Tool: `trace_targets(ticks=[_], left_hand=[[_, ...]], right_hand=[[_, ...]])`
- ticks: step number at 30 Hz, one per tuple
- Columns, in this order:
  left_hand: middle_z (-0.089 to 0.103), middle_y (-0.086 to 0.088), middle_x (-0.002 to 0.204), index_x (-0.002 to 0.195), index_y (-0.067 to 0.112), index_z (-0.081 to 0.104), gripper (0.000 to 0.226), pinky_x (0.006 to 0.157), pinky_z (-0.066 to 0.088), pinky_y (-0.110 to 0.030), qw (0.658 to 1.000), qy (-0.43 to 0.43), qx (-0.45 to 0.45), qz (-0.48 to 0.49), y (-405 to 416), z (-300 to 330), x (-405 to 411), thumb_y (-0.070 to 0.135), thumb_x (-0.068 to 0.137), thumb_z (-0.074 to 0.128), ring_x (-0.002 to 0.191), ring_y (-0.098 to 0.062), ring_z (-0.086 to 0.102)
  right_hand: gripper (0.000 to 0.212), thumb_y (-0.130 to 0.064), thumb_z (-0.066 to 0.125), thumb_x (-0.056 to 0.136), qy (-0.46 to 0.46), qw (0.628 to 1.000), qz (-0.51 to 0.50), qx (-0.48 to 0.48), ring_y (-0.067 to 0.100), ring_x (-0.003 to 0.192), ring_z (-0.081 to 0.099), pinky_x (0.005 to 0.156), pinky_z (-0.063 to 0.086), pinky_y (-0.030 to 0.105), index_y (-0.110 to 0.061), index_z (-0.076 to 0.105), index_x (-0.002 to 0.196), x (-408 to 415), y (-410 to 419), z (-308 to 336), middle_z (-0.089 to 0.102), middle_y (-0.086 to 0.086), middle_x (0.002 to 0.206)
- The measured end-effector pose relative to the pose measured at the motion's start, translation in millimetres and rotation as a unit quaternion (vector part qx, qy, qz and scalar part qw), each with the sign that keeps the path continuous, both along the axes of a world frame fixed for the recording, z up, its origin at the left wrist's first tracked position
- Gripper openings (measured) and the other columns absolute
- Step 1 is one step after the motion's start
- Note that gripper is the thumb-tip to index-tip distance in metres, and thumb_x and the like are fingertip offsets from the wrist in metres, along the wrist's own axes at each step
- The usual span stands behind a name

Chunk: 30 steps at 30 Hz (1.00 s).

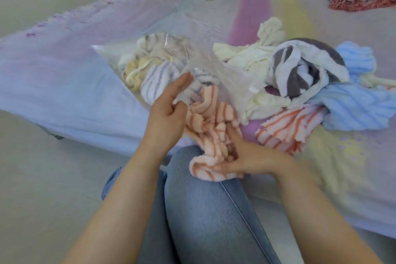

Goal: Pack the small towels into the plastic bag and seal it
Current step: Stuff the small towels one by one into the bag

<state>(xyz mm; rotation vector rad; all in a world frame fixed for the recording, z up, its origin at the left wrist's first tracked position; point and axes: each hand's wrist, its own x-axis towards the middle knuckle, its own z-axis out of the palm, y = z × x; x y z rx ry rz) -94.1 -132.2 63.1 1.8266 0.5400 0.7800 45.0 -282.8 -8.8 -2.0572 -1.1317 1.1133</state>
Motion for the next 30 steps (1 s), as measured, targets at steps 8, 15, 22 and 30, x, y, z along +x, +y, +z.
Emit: trace_targets(ticks=[8,15,22,30], left_hand=[[0.054,0.023,0.138,0.135,0.041,0.043,0.071,0.051,0.038,-0.014,0.999,-0.015,-0.03,-0.02,-4.5,-2.8,1.6,-0.012,0.087,0.04,0.046,-0.003,0.035],[0.054,0.029,0.135,0.143,0.037,0.039,0.072,0.055,0.039,-0.019,0.999,0.003,-0.023,-0.042,1.4,-9.3,-6.1,-0.008,0.088,0.051,0.051,-0.013,0.032],[0.062,0.023,0.128,0.14,0.029,0.043,0.078,0.045,0.033,-0.013,0.995,-0.004,-0.066,-0.075,3.5,-1.2,-14.7,-0.024,0.081,0.04,0.043,-0.002,0.033],[0.059,0.02,0.133,0.139,0.036,0.04,0.083,0.047,0.035,-0.023,0.997,-0.044,-0.064,-0.027,19.1,7.7,-21.5,-0.017,0.076,0.042,0.048,-0.018,0.036]], right_hand=[[0.011,-0.013,0.065,0.081,-0.038,0.907,-0.314,0.277,0.003,0.069,0.055,0.056,0.04,0.014,-0.022,0.061,0.085,-8.3,14.2,6.1,0.062,-0.008,0.074],[0.069,-0.032,0.048,0.088,-0.219,0.939,-0.099,0.246,0.025,0.134,0.039,0.106,0.04,0.043,-0.032,0.015,0.149,-16.8,86.5,23.8,0.033,0.007,0.151],[0.086,-0.051,0.039,0.083,-0.244,0.969,-0.021,0.038,0.038,0.146,0.001,0.119,0.006,0.05,-0.013,0.004,0.152,-11.4,165.8,14.9,-0.001,0.016,0.159],[0.117,-0.075,0.044,0.061,-0.206,0.975,-0.009,0.087,0.033,0.147,-0.006,0.118,0.01,0.053,-0.027,-0.013,0.15,-11.8,194.4,27.3,-0.009,0.008,0.161]])
